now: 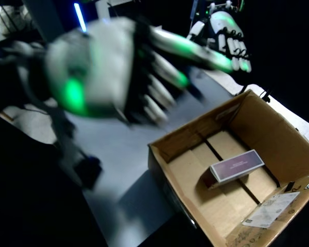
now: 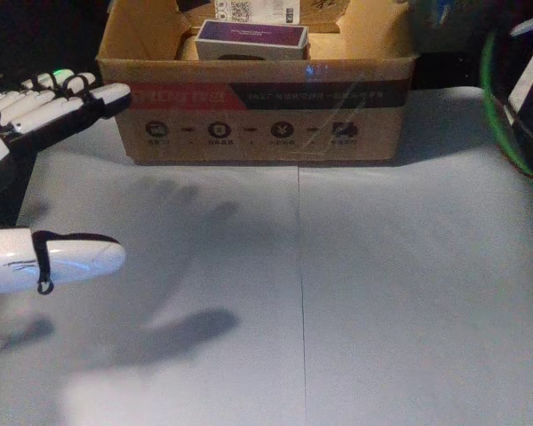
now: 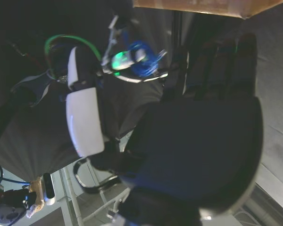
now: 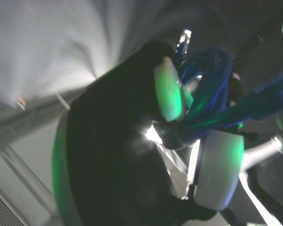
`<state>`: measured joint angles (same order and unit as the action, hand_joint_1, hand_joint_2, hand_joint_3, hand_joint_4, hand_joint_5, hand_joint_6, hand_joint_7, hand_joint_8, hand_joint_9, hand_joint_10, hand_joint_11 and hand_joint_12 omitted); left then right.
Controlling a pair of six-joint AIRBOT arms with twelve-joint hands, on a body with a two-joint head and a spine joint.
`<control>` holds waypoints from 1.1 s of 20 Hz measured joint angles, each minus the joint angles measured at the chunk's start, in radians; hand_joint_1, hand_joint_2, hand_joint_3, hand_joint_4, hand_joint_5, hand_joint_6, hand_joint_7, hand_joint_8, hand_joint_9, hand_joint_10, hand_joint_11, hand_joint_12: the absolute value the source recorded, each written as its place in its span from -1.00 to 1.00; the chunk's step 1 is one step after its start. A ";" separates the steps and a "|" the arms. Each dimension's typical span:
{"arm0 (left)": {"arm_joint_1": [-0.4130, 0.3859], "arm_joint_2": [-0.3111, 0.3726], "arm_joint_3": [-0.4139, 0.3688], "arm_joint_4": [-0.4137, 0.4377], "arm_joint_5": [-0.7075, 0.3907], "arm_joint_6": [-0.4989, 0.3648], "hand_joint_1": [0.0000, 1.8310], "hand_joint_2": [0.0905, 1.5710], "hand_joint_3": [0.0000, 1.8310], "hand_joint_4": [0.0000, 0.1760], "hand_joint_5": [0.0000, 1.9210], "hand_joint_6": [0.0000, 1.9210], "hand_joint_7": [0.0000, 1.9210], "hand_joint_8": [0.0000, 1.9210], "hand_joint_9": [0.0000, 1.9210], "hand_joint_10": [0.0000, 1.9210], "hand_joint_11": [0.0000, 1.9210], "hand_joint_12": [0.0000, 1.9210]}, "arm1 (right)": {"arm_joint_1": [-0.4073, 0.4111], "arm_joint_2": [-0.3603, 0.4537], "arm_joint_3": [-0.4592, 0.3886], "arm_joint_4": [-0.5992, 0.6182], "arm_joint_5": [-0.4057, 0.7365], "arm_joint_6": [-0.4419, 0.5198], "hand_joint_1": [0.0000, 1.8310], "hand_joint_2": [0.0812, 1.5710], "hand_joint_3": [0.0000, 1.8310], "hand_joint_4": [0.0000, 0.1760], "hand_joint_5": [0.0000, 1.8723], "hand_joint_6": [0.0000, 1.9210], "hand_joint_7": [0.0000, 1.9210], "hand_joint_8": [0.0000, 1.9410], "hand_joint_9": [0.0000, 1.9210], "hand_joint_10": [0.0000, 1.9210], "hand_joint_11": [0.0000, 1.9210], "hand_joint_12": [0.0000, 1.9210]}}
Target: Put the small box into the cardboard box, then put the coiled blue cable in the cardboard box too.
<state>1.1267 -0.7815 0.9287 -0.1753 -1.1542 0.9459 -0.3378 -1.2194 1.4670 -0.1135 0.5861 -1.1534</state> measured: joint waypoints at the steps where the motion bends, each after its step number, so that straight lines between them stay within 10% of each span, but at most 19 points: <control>1: -0.006 -0.003 0.005 0.003 0.002 0.000 -0.49 0.13 -1.00 0.86 -0.89 -1.00 -0.96 -1.00 -1.00 -1.00 -1.00 -1.00 | 0.007 -0.028 0.029 0.004 -0.033 0.000 0.60 0.42 -0.99 0.61 -0.16 1.00 0.22 1.00 0.45 1.00 0.57 1.00; 4: -0.015 -0.006 0.010 0.010 0.008 0.000 -0.46 0.13 -1.00 0.78 -0.89 -1.00 -0.96 -1.00 -1.00 -1.00 -0.99 -1.00 | 0.016 -0.099 0.102 0.007 -0.106 0.000 0.13 0.48 -0.99 -0.64 -0.23 1.00 0.07 1.00 0.26 1.00 0.35 1.00; 6: -0.015 -0.008 0.012 0.011 0.013 0.000 -0.46 0.12 -1.00 0.90 -0.88 -1.00 -0.95 -1.00 -0.99 -1.00 -0.99 -1.00 | 0.016 -0.117 0.113 0.005 -0.129 0.001 -0.32 0.45 -1.00 -1.00 -0.37 0.08 -0.25 0.77 -0.05 1.00 0.08 1.00; 8: -0.015 -0.008 0.014 0.018 0.022 0.000 -0.47 0.13 -1.00 0.93 -0.88 -1.00 -0.95 -1.00 -0.99 -1.00 -0.99 -1.00 | 0.016 -0.121 0.115 -0.006 -0.135 0.000 -0.53 0.35 -1.00 -1.00 -0.48 -0.79 -0.48 -0.18 -0.49 0.19 -0.59 0.59; 10: -0.015 -0.011 0.020 0.018 0.026 0.000 -0.49 0.13 -1.00 0.95 -0.88 -1.00 -0.95 -1.00 -0.99 -1.00 -0.99 -1.00 | 0.016 -0.120 0.115 -0.011 -0.134 0.000 -0.65 0.28 -1.00 -0.19 -0.74 -1.00 -0.60 -0.77 -0.62 -0.33 -0.82 0.36; 12: -0.016 -0.014 0.021 0.017 0.032 0.000 -0.50 0.12 -1.00 1.00 -0.89 -1.00 -0.96 -1.00 -1.00 -1.00 -1.00 -1.00 | 0.016 -0.121 0.115 -0.019 -0.134 0.000 -0.64 0.04 -1.00 1.00 -1.00 -1.00 -1.00 -1.00 -0.90 -0.98 -1.00 -0.99; 22: -0.024 -0.018 0.023 0.010 0.027 -0.003 -0.48 0.13 -1.00 0.78 -0.89 -1.00 -0.97 -1.00 -1.00 -1.00 -1.00 -1.00 | 0.017 0.017 -0.031 -0.039 -0.030 0.000 -0.54 0.07 -0.99 1.00 -1.00 -1.00 -1.00 -1.00 -1.00 -1.00 -1.00 -1.00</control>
<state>1.1023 -0.7998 0.9516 -0.1658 -1.1275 0.9424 -0.3210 -1.2026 1.4361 -0.1520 0.5560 -1.1530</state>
